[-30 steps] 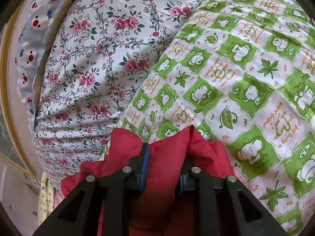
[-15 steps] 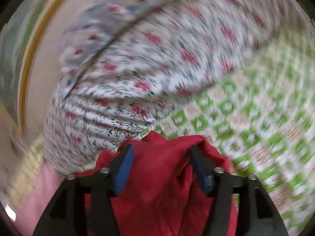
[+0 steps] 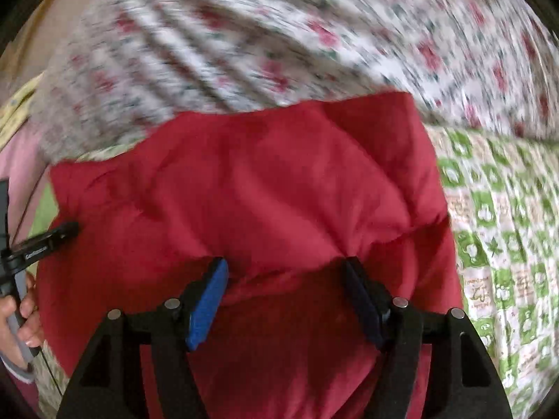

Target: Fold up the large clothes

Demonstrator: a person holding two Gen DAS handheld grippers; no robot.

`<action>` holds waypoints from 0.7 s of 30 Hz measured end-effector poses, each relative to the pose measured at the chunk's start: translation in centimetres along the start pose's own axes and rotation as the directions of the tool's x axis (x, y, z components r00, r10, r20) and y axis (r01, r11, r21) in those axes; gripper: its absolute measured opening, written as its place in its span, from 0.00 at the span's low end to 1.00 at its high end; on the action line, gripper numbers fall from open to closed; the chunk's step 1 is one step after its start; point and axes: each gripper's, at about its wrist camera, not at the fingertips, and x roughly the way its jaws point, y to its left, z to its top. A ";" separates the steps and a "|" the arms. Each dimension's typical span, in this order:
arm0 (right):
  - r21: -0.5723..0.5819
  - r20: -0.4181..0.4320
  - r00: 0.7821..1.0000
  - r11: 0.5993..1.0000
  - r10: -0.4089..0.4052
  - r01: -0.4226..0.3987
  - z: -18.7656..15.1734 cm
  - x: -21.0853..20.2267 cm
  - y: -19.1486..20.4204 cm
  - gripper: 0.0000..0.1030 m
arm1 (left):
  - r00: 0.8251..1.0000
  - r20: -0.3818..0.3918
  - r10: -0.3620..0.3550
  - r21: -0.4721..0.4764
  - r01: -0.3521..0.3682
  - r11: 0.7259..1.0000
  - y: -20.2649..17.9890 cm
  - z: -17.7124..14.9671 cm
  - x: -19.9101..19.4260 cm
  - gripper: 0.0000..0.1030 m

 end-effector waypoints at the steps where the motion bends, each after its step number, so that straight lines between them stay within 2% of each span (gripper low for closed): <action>1: 0.037 -0.003 1.000 0.999 0.021 -0.021 0.2 0.6 -0.8 0.68 | 0.999 -0.039 -0.023 -0.037 0.021 0.999 1.0 0.5 1.2 0.32; 5: 0.116 -0.011 0.998 0.991 0.065 -0.063 0.2 2.6 -2.6 0.69 | 0.995 -0.083 -0.053 -0.103 0.044 0.994 2.4 1.2 3.3 0.33; 11: 0.140 -0.021 0.996 0.986 0.092 -0.088 0.0 2.7 -2.9 0.69 | 0.995 -0.078 -0.058 -0.091 0.051 0.995 2.3 1.1 3.1 0.33; 21: 0.144 0.000 0.996 0.985 0.091 -0.090 -0.5 2.5 -2.9 0.69 | 0.989 0.018 -0.146 -0.093 0.147 0.985 4.5 -1.8 -3.5 0.32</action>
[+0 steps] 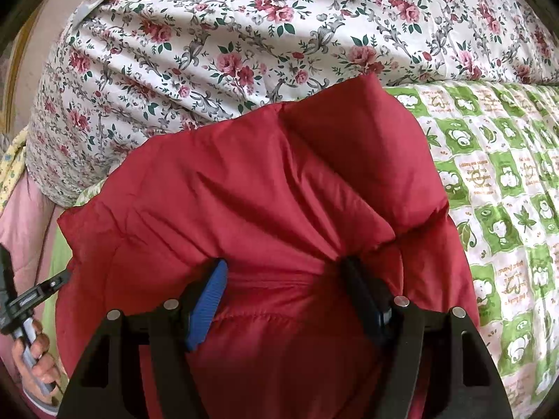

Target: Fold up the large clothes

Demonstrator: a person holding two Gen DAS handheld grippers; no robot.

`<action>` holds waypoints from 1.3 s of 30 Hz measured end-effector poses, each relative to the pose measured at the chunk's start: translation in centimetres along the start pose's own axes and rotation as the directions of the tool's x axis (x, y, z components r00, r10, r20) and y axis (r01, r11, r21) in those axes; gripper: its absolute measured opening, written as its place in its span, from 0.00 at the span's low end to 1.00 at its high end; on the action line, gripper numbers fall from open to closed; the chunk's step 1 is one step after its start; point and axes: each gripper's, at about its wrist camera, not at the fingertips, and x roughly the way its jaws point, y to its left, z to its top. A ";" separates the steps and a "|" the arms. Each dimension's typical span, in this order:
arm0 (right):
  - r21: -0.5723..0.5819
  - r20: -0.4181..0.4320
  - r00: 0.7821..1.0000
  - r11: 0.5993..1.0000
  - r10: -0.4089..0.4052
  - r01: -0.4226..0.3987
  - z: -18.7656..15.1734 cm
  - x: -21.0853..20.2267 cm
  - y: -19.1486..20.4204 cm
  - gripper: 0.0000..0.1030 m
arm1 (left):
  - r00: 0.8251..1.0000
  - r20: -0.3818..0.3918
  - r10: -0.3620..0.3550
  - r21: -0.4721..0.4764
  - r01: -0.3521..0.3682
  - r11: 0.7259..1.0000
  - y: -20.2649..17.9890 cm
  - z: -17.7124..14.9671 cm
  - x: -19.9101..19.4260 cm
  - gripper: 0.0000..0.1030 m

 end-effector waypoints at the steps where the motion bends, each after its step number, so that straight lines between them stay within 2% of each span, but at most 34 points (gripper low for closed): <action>1: 0.000 0.001 1.000 1.000 -0.004 0.004 0.0 -0.1 0.1 0.69 | 1.000 0.005 -0.005 -0.003 0.005 1.000 0.0 -0.2 -0.5 0.32; 9: 0.006 0.037 0.999 1.000 0.010 -0.010 -0.5 -3.6 0.3 0.69 | 1.000 0.017 -0.014 -0.012 0.014 1.000 1.1 -1.3 -2.3 0.33; 10: 0.005 0.040 0.999 1.000 0.012 -0.012 -0.7 -4.2 0.2 0.69 | 1.000 0.017 -0.025 -0.014 0.025 1.000 1.3 -1.4 -2.5 0.34; 12: 0.002 0.044 0.999 1.000 0.017 -0.017 -1.1 -5.2 -0.1 0.70 | 0.999 0.019 -0.038 -0.022 0.038 0.999 1.6 -1.5 -2.5 0.43; 19: 0.028 0.063 0.998 0.999 0.019 -0.021 -2.5 -8.1 -2.0 0.72 | 0.999 0.017 -0.038 -0.042 0.039 0.998 2.2 -1.9 -2.6 0.44; 20: 0.032 0.068 0.998 0.999 0.017 -0.019 -2.7 -8.4 -2.3 0.72 | 0.999 0.017 -0.042 -0.043 0.043 0.998 2.3 -2.0 -2.7 0.48; 24: 0.069 0.089 0.996 0.998 -0.014 0.008 -3.3 -9.6 -4.5 0.79 | 0.998 0.021 -0.060 -0.071 0.062 0.996 3.2 -2.3 -3.2 0.78; 27: 0.114 0.065 0.998 0.993 -0.019 0.011 -3.9 -9.7 -6.5 0.82 | 0.996 0.029 -0.088 -0.104 0.091 0.990 4.6 -2.6 -3.4 0.79; 31: 0.186 0.020 0.999 0.982 0.036 -0.039 -5.0 -8.8 -8.8 0.82 | 0.992 -0.002 -0.126 -0.161 0.124 0.979 6.4 -2.9 -2.5 0.79; 34: 0.261 -0.002 0.989 0.954 0.151 -0.145 -5.8 -7.6 -9.8 0.82 | 0.987 -0.018 -0.159 -0.183 0.153 0.971 7.0 -3.3 -1.9 0.79; 39: 0.308 -0.024 0.974 0.928 0.225 -0.207 -6.4 -6.3 -10.1 0.82 | 0.966 -0.047 -0.256 -0.218 0.240 0.946 7.7 -4.0 -0.6 0.79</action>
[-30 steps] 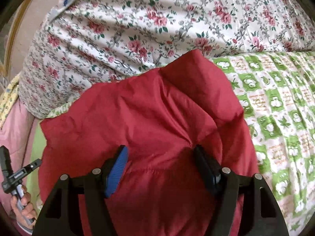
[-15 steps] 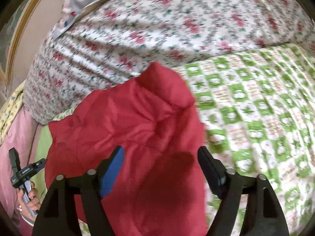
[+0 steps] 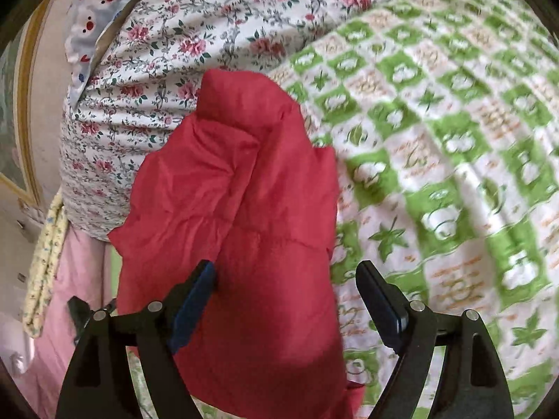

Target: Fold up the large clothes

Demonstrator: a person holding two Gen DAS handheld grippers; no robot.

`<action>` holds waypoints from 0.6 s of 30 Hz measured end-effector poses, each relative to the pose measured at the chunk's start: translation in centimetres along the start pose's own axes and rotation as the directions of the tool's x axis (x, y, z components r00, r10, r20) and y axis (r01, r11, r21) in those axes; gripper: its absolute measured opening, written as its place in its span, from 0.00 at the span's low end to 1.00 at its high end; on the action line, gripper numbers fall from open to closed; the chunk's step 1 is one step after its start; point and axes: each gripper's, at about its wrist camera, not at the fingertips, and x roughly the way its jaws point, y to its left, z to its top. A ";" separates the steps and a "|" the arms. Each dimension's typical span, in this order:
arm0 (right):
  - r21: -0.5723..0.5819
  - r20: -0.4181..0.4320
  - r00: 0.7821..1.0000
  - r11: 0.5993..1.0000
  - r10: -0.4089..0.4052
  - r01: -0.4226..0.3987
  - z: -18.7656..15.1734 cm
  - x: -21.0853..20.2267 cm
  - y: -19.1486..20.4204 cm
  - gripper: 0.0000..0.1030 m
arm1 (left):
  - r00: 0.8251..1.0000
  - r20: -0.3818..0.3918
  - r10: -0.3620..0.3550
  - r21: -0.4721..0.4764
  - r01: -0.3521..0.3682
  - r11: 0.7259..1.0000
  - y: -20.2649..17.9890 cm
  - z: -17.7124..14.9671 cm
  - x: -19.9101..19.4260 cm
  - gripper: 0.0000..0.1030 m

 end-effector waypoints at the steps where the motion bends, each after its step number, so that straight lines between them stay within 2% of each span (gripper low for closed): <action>1: 0.013 -0.009 1.000 1.000 0.017 -0.017 -0.1 0.3 -0.2 0.83 | 1.000 -0.009 -0.019 -0.017 0.018 1.000 0.4 0.0 0.4 0.80; 7: 0.045 -0.059 0.995 0.996 0.078 -0.076 -0.5 2.0 -0.3 0.87 | 0.989 -0.052 -0.141 -0.116 0.134 0.984 2.1 0.0 2.3 0.83; 11: 0.068 -0.085 0.988 0.990 0.126 -0.121 -0.9 3.0 -0.2 0.87 | 0.965 -0.074 -0.251 -0.194 0.233 0.953 2.7 -0.2 4.0 0.84; 14: 0.092 -0.087 0.986 0.986 0.146 -0.138 -1.0 3.4 -0.3 0.84 | 0.952 -0.065 -0.298 -0.208 0.279 0.937 2.6 -0.4 4.7 0.84; 16: 0.108 -0.092 0.982 0.982 0.165 -0.155 -1.0 3.4 -0.4 0.75 | 0.946 -0.058 -0.320 -0.199 0.303 0.932 2.0 -0.6 4.8 0.77; 18: 0.110 -0.098 0.979 0.980 0.177 -0.166 -1.0 3.3 -0.3 0.63 | 0.942 -0.043 -0.333 -0.179 0.321 0.930 1.4 -0.8 4.5 0.62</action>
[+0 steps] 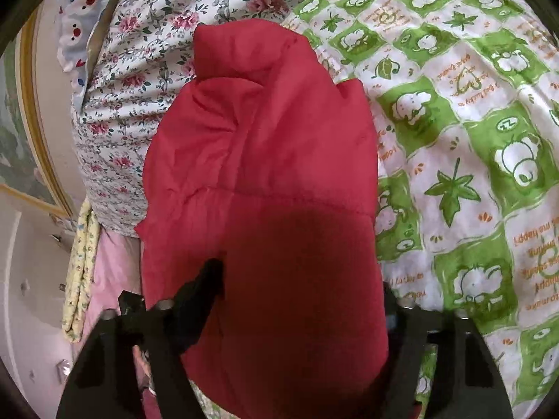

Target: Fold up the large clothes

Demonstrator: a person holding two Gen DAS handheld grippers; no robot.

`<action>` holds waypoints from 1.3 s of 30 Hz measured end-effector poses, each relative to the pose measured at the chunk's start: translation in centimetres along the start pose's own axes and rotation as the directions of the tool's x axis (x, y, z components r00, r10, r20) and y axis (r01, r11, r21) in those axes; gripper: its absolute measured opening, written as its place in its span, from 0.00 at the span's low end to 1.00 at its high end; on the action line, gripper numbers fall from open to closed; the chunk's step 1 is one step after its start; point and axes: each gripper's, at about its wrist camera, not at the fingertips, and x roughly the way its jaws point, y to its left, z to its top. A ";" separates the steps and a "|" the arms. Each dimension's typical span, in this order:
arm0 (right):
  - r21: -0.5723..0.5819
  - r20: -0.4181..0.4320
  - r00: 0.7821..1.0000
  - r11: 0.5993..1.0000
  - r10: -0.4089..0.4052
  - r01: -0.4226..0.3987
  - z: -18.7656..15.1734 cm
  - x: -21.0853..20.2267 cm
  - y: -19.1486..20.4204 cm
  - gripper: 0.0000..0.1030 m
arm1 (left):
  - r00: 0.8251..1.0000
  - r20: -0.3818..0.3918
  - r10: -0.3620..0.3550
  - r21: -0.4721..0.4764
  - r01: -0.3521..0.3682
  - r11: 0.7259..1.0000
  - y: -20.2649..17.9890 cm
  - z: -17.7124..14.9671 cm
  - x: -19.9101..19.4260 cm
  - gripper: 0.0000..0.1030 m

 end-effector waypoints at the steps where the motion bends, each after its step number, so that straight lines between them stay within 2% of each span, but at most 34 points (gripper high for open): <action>1: 0.001 -0.006 1.000 1.000 0.012 -0.012 0.0 -0.2 0.1 0.55 | 1.000 0.003 -0.008 0.006 0.007 1.000 -0.2 0.0 -0.1 0.58; 2: 0.003 -0.008 1.000 1.000 0.023 -0.023 0.0 -0.5 0.2 0.47 | 1.000 0.005 -0.015 0.014 0.015 1.000 -0.6 0.1 -0.3 0.52; 3: 0.007 -0.007 0.999 0.999 0.037 -0.037 -0.1 -0.8 0.2 0.43 | 1.000 0.008 -0.020 0.025 0.020 0.999 -1.1 0.0 -0.6 0.47; 5: 0.017 0.000 0.998 0.998 0.066 -0.066 -0.4 -1.8 0.2 0.36 | 1.000 0.012 -0.019 0.047 0.019 0.999 -2.1 -0.2 -1.2 0.44; 7: 0.004 0.008 0.997 0.997 0.071 -0.071 -0.9 -2.9 0.8 0.33 | 1.000 0.015 -0.018 0.090 0.017 0.996 -3.7 -0.8 -2.1 0.43; 13: -0.028 0.012 0.997 0.996 0.083 -0.082 -4.3 -7.3 1.7 0.31 | 0.999 0.001 -0.035 0.192 0.034 0.981 -6.8 -4.3 -4.5 0.41; 20: -0.034 0.013 0.996 0.996 0.086 -0.086 -10.4 -12.1 1.0 0.31 | 0.997 -0.024 -0.077 0.181 0.080 0.980 -6.3 -10.4 -6.8 0.40; 27: -0.027 0.025 0.994 0.994 0.104 -0.103 -13.9 -14.3 0.6 0.32 | 0.996 -0.021 -0.091 0.158 0.093 0.983 -5.1 -14.3 -8.6 0.40; 30: 0.006 0.025 0.993 0.993 0.118 -0.118 -14.5 -14.1 -0.6 0.32 | 0.998 -0.021 -0.062 0.149 0.065 0.987 -4.0 -15.3 -8.7 0.40; 35: 0.047 0.031 0.993 0.992 0.118 -0.119 -15.0 -13.4 -2.7 0.36 | 0.999 -0.015 0.053 0.137 -0.050 0.989 -2.1 -15.8 -7.7 0.40; 39: 0.109 0.047 0.987 0.981 0.155 -0.159 -15.1 -12.8 -4.9 0.41 | 0.993 0.019 0.114 0.173 -0.115 0.978 -2.4 -15.9 -6.7 0.43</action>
